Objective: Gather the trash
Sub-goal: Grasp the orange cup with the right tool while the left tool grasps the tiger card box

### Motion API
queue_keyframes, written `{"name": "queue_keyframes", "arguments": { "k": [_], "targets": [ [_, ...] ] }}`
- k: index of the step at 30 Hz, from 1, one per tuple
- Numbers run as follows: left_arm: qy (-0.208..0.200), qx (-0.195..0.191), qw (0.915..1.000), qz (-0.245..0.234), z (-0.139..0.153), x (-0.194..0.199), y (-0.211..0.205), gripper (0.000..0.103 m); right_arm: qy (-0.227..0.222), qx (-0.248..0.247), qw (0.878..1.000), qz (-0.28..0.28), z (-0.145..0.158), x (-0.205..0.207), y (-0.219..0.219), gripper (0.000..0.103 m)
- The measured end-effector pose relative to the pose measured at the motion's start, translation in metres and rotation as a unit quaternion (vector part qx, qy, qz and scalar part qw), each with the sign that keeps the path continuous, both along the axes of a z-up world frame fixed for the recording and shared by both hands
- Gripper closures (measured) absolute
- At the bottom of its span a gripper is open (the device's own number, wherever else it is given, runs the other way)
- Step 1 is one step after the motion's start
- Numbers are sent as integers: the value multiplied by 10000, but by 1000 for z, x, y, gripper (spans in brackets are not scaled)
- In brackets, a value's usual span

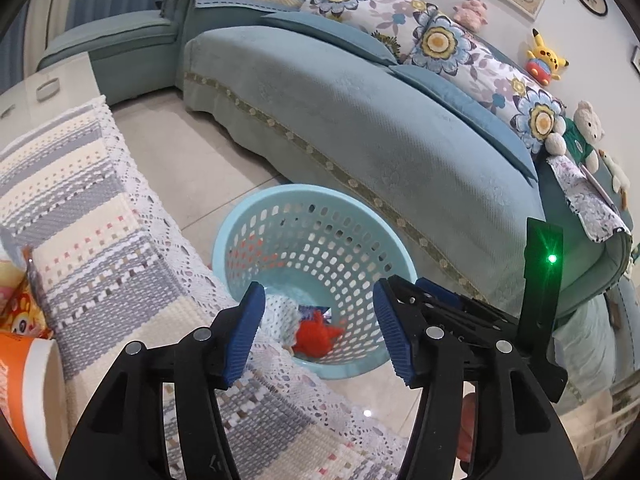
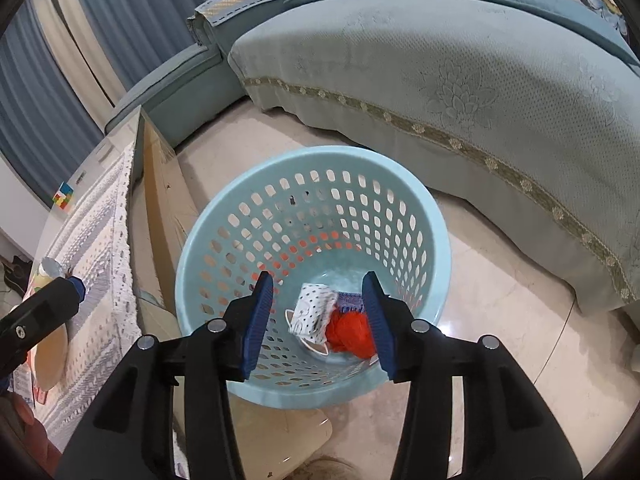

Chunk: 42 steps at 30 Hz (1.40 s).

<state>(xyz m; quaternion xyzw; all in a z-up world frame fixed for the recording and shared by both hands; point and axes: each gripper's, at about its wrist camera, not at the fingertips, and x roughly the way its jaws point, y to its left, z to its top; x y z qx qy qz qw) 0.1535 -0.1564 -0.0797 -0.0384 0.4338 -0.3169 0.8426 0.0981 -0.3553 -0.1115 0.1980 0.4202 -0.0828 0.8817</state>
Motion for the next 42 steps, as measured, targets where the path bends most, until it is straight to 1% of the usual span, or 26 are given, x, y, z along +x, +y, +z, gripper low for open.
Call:
{"name": "queue_keyframes", "arguments": {
  "k": [6,10,14,16,18,19,20,21,23,24,25,27,29,32,34,35,37,38,39,41,42],
  "targets": [
    [-137,-96,9998,55,16,-7,8,48,-61,-124,9998,148,13,-3,15,60],
    [-352,-193,9990,175,38,-17,23,48,-234,-187,9991,297,34,-5,30,60],
    [-676,-212,9963,476,68,-37,59,48,-527,-237,9965,604,64,-6,57,60],
    [-797,-155,9944,682,79,-46,79,45,-687,-270,9940,813,80,-6,75,60],
    [-962,-33,9901,1017,91,-60,110,44,-855,-300,9905,1037,93,-8,96,55],
    [-996,-5,9888,1116,94,-63,119,44,-912,-306,9889,1129,97,-9,104,53],
    [-1058,47,9855,1326,98,-69,136,44,-1009,-333,9857,1309,104,-10,118,51],
    [-1166,126,9798,1618,104,-77,155,44,-1060,-354,9836,1416,107,-10,127,51],
    [-1342,344,9696,2018,111,-89,180,44,-1164,-402,9776,1708,115,-10,153,50],
    [-1423,461,9620,2283,114,-95,198,44,-1190,-420,9748,1839,117,-10,165,50],
    [-1435,521,9567,2477,116,-99,210,44,-1201,-435,9723,1959,118,-9,176,50],
    [-1385,537,9470,2849,117,-106,240,42,-1209,-471,9663,2222,119,-7,200,49],
    [-1216,507,9412,3110,111,-106,265,39,-1219,-530,9603,2452,119,-5,222,48],
    [-845,467,9313,3513,93,-102,301,39,-1203,-586,9529,2723,115,-2,250,45],
    [-627,454,9268,3675,82,-96,319,39,-1167,-614,9494,2850,112,0,265,44],
    [-549,445,9257,3717,76,-95,324,39,-1138,-627,9479,2909,109,1,272,43],
    [-334,370,9260,3742,62,-90,329,38,-1078,-650,9461,2983,103,3,281,43],
    [-199,312,9270,3731,53,-88,331,37,-1045,-657,9454,3015,100,5,287,42],
    [-115,288,9279,3715,46,-86,331,33,-1018,-665,9448,3044,97,6,290,42],
    [50,337,9284,3700,31,-81,328,31,-954,-732,9434,3090,90,8,298,37],
    [115,363,9286,3690,25,-78,327,30,-929,-763,9427,3111,88,8,299,36]
  ]
}}
